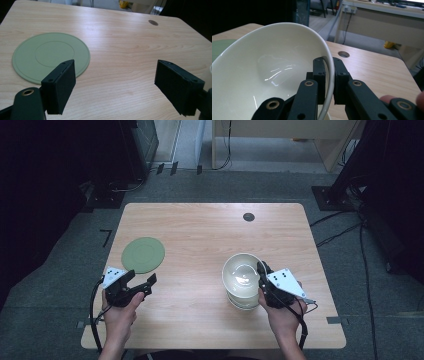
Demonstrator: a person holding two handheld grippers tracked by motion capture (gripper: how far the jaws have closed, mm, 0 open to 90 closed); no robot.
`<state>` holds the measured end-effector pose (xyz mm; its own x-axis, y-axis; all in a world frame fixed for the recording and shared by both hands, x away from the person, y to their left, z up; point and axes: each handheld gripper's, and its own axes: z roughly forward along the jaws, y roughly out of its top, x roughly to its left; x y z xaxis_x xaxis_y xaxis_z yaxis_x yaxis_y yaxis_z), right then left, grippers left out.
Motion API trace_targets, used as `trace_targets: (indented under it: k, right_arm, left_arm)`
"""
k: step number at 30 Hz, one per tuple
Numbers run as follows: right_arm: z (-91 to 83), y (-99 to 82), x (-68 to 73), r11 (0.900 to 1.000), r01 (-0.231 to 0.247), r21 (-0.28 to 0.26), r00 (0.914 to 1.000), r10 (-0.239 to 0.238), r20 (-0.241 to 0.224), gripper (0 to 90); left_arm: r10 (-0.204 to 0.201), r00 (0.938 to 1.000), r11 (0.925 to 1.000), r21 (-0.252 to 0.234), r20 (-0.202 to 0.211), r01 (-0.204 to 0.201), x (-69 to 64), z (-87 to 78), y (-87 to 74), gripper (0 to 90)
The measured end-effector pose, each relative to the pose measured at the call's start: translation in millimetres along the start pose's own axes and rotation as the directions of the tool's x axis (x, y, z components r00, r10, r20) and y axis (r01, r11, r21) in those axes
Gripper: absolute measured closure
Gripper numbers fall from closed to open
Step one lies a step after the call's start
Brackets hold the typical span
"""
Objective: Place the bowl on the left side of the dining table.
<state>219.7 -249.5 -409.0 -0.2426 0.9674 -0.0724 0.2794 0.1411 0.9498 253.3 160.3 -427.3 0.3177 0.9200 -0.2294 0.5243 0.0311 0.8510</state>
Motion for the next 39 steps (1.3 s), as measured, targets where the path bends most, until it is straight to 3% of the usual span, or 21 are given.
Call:
trace_targets:
  k: [7,11,14,27,33,35,39]
  right_arm:
    - [4.2,10.0,19.2,0.9993,0.028,-0.025,0.9992,-0.029,-0.028,84.6]
    - [10.4,14.7,36.9,0.9982,0.048,-0.036,0.9970,-0.050,-0.059,84.6]
    - [14.0,16.7,47.7,0.9976,0.051,-0.046,0.9958,-0.055,-0.074,84.6]
    - [30.3,19.1,92.7,0.9957,0.066,-0.066,0.9884,-0.074,-0.132,84.6]
    - [36.7,19.9,111.8,0.9940,0.087,-0.066,0.9835,-0.097,-0.153,84.6]
    - [38.9,19.4,116.1,0.9936,0.092,-0.066,0.9823,-0.101,-0.157,84.6]
    - [42.8,18.3,124.0,0.9943,0.087,-0.061,0.9808,-0.096,-0.170,84.6]
  left_arm:
    - [-0.003,0.9999,0.9998,-0.019,0.012,0.003,-2.9,-5.4,3.5,17.2]
    - [0.000,0.9998,0.9994,-0.035,0.022,0.001,-5.3,-10.5,6.9,17.2]
    - [0.002,1.0000,0.9994,-0.036,0.009,-0.001,-6.6,-11.8,8.3,17.3]
    - [0.025,0.9948,0.9994,-0.027,0.099,-0.023,-20.2,-15.4,11.6,17.4]
    - [0.009,0.9878,0.9995,-0.031,0.156,-0.005,-23.3,-17.8,13.3,18.0]
    - [0.006,0.9846,0.9994,-0.035,0.174,0.000,-24.6,-19.2,13.9,23.1]
    - [0.012,0.9824,0.9994,-0.034,0.187,-0.006,-29.1,-19.8,14.2,23.8]
